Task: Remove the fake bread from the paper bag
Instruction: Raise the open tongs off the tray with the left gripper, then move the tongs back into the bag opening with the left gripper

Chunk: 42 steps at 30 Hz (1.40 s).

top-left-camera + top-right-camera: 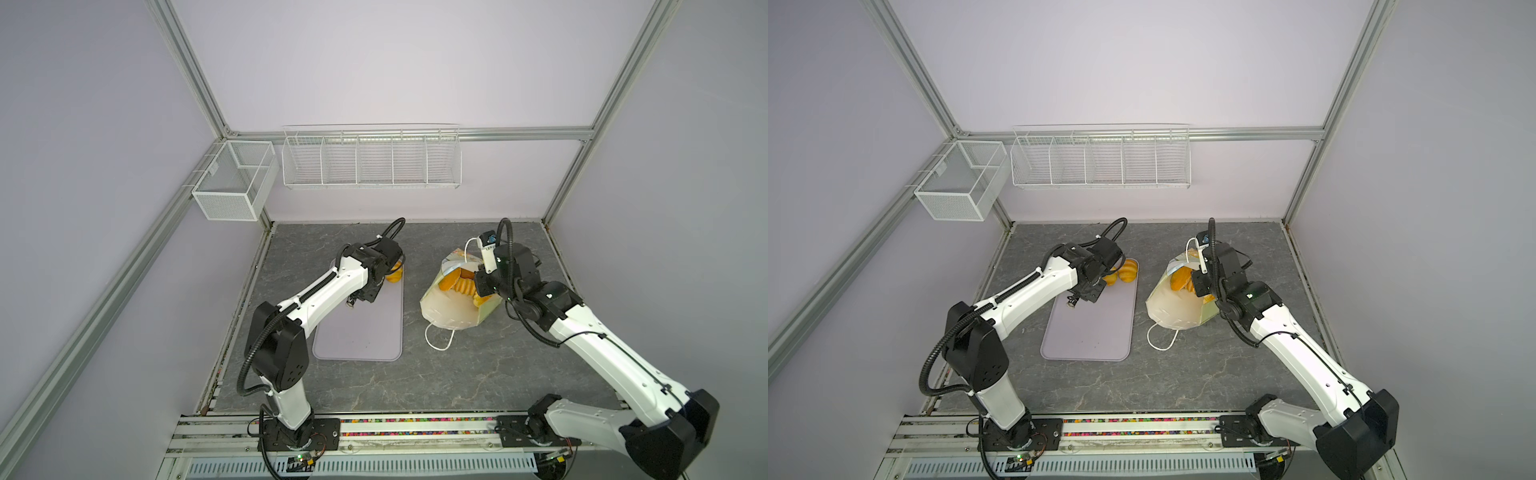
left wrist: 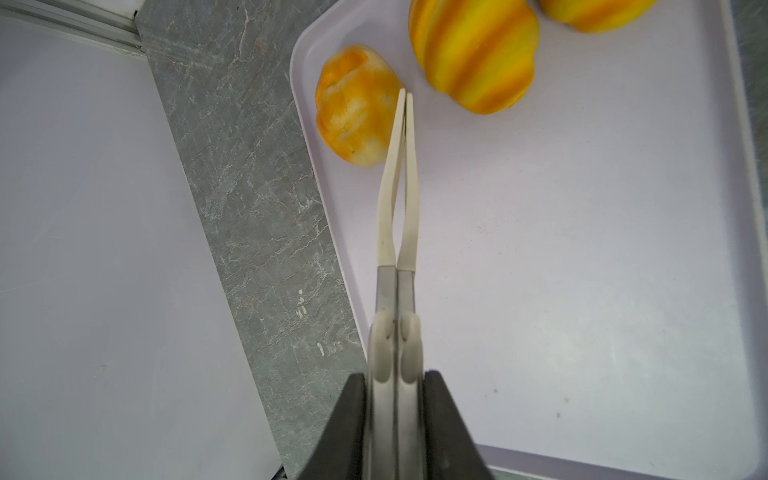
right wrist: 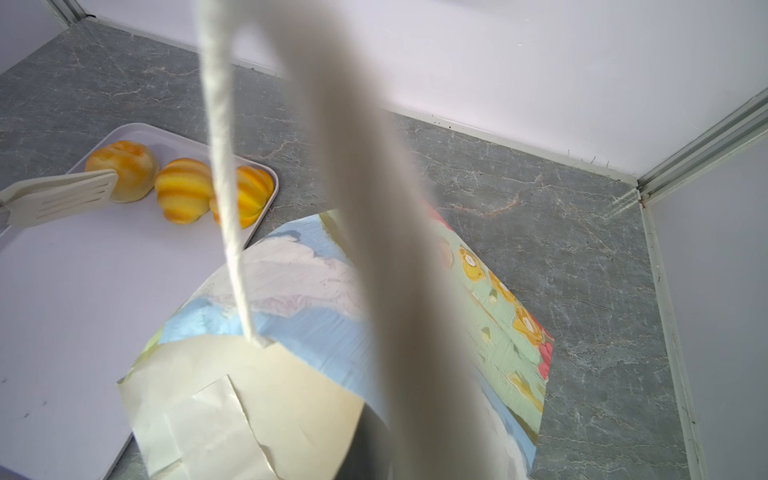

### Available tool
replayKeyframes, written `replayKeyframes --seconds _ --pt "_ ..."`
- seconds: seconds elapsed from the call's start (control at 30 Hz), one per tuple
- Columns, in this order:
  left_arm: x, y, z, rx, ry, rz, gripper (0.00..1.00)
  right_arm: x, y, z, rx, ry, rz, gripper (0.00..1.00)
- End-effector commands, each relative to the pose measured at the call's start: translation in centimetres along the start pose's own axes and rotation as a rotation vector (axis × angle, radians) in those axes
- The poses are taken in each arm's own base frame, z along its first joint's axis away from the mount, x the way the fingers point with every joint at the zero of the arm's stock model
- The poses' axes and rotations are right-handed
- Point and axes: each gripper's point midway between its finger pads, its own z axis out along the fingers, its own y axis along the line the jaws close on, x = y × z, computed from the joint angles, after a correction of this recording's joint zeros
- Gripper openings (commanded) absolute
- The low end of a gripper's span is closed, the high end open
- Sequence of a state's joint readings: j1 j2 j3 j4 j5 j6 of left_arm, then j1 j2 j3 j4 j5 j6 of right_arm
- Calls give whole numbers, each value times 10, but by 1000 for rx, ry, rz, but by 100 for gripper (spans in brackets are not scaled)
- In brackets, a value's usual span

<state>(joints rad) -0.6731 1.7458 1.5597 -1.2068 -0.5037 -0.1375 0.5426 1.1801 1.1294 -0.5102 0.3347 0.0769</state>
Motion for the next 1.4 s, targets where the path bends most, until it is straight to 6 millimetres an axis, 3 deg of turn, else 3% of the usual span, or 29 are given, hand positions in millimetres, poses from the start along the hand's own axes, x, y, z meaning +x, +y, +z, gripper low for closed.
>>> replayKeyframes --seconds 0.0,0.1,0.2,0.43,0.57,0.77,0.87,1.07,1.2,1.37 --pt "4 8 -21 35 -30 -34 20 12 -5 -1 10 38 -3 7" --pt "4 9 -37 84 -67 -54 17 12 -4 -1 4 39 -2 7" --pt "0 10 -65 157 -146 -75 15 12 -2 -1 -8 40 -2 7" --pt "-12 -2 -163 309 -477 -27 14 9 7 -1 -58 41 -1 7" --pt "-8 -32 -207 333 -620 22 14 6 10 0 -71 39 0 7" --pt "8 -96 -250 400 -740 84 14 6 12 1 -83 43 2 7" --pt "18 -133 -255 438 -747 129 14 5 13 1 -86 43 3 7" --pt "31 -175 -229 446 -686 150 15 0 12 -2 -88 47 13 7" --pt "32 -192 -207 434 -648 114 15 0 13 -5 -93 45 19 6" --pt "17 -201 -186 325 -601 28 23 2 15 -6 -106 51 30 7"
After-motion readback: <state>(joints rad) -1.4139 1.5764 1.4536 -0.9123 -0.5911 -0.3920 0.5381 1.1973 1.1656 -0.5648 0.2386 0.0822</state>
